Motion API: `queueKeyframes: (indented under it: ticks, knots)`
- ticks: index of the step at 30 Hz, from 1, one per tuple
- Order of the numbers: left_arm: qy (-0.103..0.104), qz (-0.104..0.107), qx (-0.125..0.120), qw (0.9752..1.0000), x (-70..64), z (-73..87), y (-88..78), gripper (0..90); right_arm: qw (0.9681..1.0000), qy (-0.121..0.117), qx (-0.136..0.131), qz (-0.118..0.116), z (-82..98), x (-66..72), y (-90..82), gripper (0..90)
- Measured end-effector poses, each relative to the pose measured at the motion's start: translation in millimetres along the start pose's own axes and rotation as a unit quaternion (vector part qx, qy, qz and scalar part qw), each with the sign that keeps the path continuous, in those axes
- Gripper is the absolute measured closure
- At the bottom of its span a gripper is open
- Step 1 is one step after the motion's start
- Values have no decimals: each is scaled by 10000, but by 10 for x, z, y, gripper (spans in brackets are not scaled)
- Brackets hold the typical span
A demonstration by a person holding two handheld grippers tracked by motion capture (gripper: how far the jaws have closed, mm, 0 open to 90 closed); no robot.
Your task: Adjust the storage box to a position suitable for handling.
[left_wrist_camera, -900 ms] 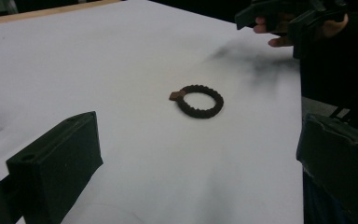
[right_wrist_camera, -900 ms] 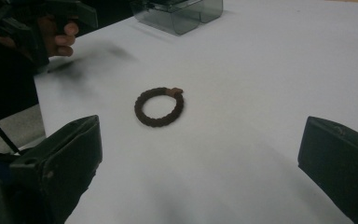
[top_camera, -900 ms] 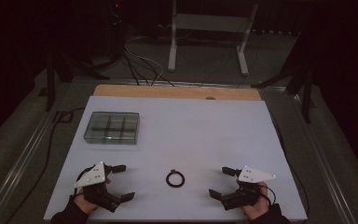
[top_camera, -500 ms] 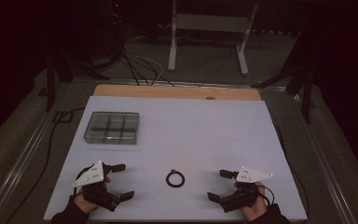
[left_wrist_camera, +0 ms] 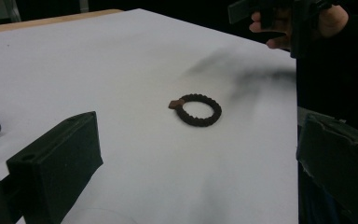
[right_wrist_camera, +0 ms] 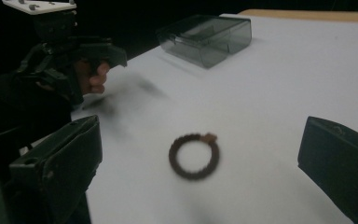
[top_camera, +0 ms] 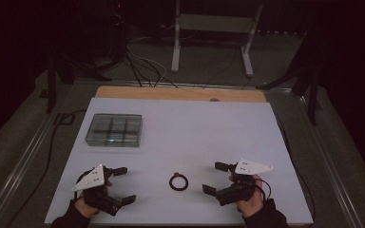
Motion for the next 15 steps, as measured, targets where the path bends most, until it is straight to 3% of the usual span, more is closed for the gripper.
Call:
queueKeyframes:
  ticks: [3,6,15]
  knots:
    - [1,-6,0,10000,-4,0,0,7,9996,-218,122,109,-69,11,133,0]
    - [-8,5,12,10000,-8,6,10,7,9995,-251,151,131,-108,-1,238,0]
    - [-35,-16,-36,10000,2,4,-7,7,9982,-48,551,244,-148,-62,506,0]
Point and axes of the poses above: each handheld gripper's, and its own axes: y roughly forward along the jaws, z roughly out of its underside, x roughly to its left, the point moved 3 cm from there along y, roughly forward along the jaws, and after that the axes turned 1 degree about y, right-handed, at the moved point
